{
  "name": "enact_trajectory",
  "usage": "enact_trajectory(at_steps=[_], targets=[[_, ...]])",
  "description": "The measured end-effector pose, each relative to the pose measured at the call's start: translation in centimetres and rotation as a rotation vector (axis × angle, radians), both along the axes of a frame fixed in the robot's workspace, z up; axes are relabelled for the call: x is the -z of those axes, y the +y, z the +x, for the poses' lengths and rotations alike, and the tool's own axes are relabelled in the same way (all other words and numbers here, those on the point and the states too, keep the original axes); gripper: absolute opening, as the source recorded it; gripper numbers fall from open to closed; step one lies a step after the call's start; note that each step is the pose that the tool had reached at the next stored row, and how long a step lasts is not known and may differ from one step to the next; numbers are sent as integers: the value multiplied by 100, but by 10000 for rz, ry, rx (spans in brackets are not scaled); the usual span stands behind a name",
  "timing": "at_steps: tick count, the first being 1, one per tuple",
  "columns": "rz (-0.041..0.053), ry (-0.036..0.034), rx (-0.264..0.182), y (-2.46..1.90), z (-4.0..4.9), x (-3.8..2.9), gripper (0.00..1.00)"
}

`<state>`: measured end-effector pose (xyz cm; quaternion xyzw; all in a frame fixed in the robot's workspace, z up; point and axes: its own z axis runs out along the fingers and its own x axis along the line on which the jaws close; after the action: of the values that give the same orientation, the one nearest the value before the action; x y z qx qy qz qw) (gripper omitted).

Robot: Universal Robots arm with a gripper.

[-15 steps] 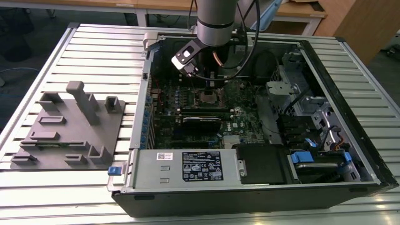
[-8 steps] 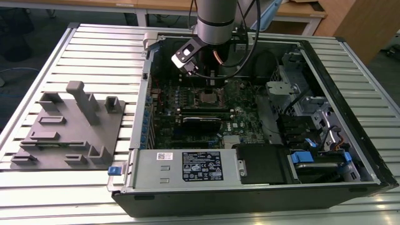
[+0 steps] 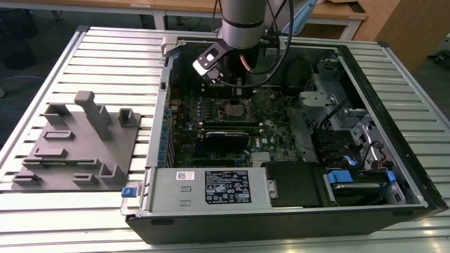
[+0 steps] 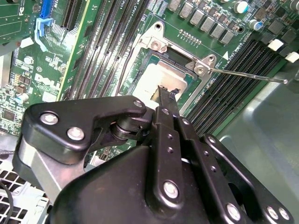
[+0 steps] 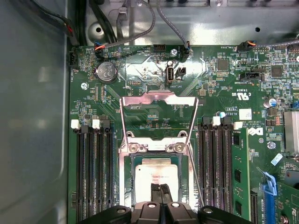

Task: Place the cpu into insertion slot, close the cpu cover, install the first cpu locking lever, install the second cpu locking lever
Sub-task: 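Close the cpu cover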

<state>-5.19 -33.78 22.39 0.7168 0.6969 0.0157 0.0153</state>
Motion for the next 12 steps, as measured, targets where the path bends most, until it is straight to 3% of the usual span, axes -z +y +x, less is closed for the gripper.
enact_trajectory(at_steps=[12], targets=[[3,-2,0,0,0,-54,10]])
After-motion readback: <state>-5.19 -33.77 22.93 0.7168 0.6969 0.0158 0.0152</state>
